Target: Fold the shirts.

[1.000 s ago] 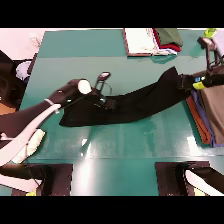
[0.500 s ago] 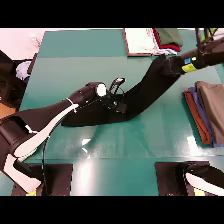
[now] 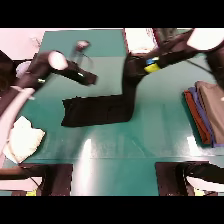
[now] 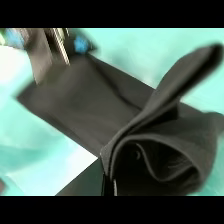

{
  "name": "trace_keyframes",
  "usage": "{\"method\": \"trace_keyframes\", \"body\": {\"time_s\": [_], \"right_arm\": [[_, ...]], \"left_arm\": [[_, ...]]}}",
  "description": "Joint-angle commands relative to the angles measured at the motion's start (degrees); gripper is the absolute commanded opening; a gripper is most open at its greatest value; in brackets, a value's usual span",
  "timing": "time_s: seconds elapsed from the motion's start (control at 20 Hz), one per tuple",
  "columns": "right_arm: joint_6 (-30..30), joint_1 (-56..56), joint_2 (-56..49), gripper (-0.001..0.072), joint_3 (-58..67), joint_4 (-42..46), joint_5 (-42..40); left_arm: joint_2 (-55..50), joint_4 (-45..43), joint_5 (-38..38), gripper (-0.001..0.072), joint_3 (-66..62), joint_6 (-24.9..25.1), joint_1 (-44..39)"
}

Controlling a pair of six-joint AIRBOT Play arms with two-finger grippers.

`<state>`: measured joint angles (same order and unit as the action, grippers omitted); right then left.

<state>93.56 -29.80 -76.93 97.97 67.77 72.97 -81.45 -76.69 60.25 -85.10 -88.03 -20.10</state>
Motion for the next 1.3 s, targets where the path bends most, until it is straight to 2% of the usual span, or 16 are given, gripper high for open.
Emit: {"method": "trace_keyframes", "body": {"time_s": [0.0, 0.25, 0.3, 0.35, 0.4, 0.45, 0.55, 0.65, 0.8, 0.9, 0.95, 1.05, 1.25], "right_arm": [[0.1, -8.8, -6.0, 0.0018, 0.3, -3.8, -12.4], [-0.2, -21.4, -19.0, 0.0023, 0.3, -3.8, -29.1], [-0.7, -23.0, -21.5, 0.0075, 0.3, -4.9, -32.5], [-2.9, -24.2, -23.6, 0.0256, 0.7, -6.4, -35.4], [-4.5, -24.9, -25.5, 0.0406, 2.3, -6.6, -36.8], [-4.6, -24.8, -27.1, 0.0458, 5.0, -6.6, -35.6], [-4.2, -22.5, -27.2, 0.0454, 9.6, -4.6, -28.3], [-2.7, -18.1, -25.0, 0.0451, 10.4, 1.0, -20.1], [-1.0, -9.9, -18.1, 0.0450, 2.4, 9.9, -10.5], [0.5, -3.8, -13.5, 0.0450, -5.6, 11.9, -6.3], [0.5, -1.0, -11.6, 0.0454, -9.6, 11.2, -5.4], [0.7, 3.8, -9.1, 0.0676, -17.0, 7.8, -4.9], [1.6, 6.8, -11.1, 0.0676, -24.3, -1.5, -7.0]], "left_arm": [[10.9, -11.3, 4.6, 0.0022, -0.1, 0.0, 9.6], [20.8, -13.7, 5.4, 0.0022, -0.1, 0.1, 17.8], [21.6, -13.7, 5.6, 0.0022, -0.1, 0.1, 18.2], [21.9, -13.9, 6.1, 0.0023, -0.1, 0.1, 18.6], [21.9, -13.9, 7.0, 0.0023, -0.1, 0.1, 18.6], [21.8, -13.9, 8.0, 0.0022, -0.1, 0.1, 18.6], [21.8, -13.8, 9.4, 0.0023, -0.1, 0.2, 18.6], [21.8, -13.7, 9.9, 0.0022, -0.1, 1.1, 18.6], [21.8, -11.9, 11.0, 0.0022, -0.1, 1.1, 18.6], [21.8, -9.9, 10.7, 0.0023, 0.0, 1.1, 18.6], [21.8, -8.9, 10.6, 0.0023, 0.0, 1.2, 18.6], [21.7, -6.6, 9.9, 0.0023, 0.0, 1.5, 18.6], [21.7, -4.1, 8.2, 0.0023, 0.0, 1.5, 18.6]]}}
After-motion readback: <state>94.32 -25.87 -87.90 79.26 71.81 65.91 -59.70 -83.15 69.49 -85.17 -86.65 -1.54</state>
